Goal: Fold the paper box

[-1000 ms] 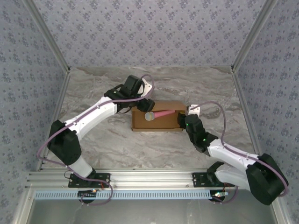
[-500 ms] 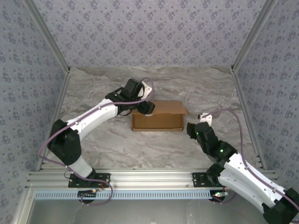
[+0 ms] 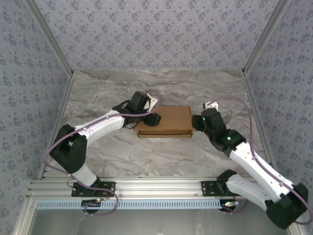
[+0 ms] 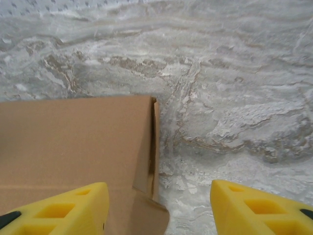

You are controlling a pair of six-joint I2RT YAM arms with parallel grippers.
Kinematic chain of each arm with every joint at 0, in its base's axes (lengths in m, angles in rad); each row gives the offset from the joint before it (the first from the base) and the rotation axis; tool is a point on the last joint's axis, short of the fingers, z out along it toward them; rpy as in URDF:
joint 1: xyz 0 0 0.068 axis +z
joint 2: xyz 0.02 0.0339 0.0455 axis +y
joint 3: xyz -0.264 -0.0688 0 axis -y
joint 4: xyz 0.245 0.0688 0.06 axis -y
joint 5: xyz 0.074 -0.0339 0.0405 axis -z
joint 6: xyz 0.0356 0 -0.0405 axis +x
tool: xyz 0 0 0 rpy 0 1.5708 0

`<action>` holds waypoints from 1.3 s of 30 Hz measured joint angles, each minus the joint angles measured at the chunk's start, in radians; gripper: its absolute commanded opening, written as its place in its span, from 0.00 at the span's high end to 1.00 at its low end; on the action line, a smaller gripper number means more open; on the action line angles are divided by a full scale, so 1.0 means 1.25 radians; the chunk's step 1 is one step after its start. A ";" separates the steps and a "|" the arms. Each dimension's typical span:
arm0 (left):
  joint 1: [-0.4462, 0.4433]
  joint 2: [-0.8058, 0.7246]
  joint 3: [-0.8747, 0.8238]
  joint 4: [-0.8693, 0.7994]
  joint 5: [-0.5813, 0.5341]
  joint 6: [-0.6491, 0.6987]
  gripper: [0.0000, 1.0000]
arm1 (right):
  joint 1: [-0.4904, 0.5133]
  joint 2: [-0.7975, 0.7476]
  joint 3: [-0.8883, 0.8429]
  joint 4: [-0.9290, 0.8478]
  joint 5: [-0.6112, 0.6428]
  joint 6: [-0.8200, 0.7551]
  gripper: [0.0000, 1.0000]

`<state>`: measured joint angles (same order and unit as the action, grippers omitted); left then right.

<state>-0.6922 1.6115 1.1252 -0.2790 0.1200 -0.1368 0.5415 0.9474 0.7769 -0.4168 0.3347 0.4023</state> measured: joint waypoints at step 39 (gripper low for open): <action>0.114 -0.127 -0.234 0.184 -0.101 -0.157 0.28 | -0.124 0.409 0.028 0.137 -0.274 -0.057 0.38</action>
<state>-0.5499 1.4532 0.8330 -0.0494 -0.0063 -0.3336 0.3862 1.4590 0.8120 -0.2459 -0.0082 0.3305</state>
